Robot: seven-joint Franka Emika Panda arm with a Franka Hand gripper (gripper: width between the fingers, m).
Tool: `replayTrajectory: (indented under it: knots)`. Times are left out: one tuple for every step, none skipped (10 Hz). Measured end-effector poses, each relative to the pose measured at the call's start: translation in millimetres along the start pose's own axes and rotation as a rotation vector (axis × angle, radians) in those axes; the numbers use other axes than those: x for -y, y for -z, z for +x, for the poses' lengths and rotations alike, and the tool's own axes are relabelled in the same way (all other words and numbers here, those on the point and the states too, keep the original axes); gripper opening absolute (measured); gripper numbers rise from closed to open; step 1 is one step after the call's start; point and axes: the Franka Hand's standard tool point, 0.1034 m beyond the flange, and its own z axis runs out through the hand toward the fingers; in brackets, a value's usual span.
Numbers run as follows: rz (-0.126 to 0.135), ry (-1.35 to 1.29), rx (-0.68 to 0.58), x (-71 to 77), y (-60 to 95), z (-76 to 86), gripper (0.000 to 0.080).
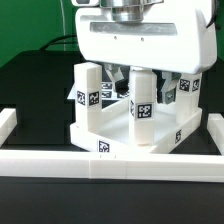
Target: Assemble desk
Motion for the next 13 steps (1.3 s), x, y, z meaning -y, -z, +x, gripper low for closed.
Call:
replayTrajectory:
  knots:
    - [0.0,0.071,0.0,-0.2,0.0,0.2,0.0649]
    - [-0.004,0.135,0.0,-0.2,-0.2,-0.3,0.0649]
    - [-0.032,0.213,-0.003,-0.3,-1.2,-2.5,0.0649]
    - [-0.057,0.318,-0.009,-0.4,-2.1,-3.5,0.0649]
    - [-0.071,0.402,-0.011,-1.0,-1.9,-3.2,0.0649]
    - [-0.082,0.499,-0.011,-1.5,-1.6,-2.5,0.0649]
    - [-0.083,0.559,-0.01,-1.3,-1.0,-2.1,0.0649]
    - [-0.083,0.59,-0.009,-1.5,-1.0,-2.0,0.0649]
    - [-0.085,0.689,-0.006,-2.3,-0.9,-1.2,0.0649]
    - [-0.086,0.718,-0.006,-2.7,-1.2,-1.0,0.0649]
    - [-0.086,0.73,-0.007,-3.2,-1.5,-0.9,0.0638]
    - [-0.086,0.73,-0.007,-3.2,-1.5,-0.9,0.0638]
    - [-0.086,0.73,-0.007,-3.2,-1.6,-0.9,0.0468]
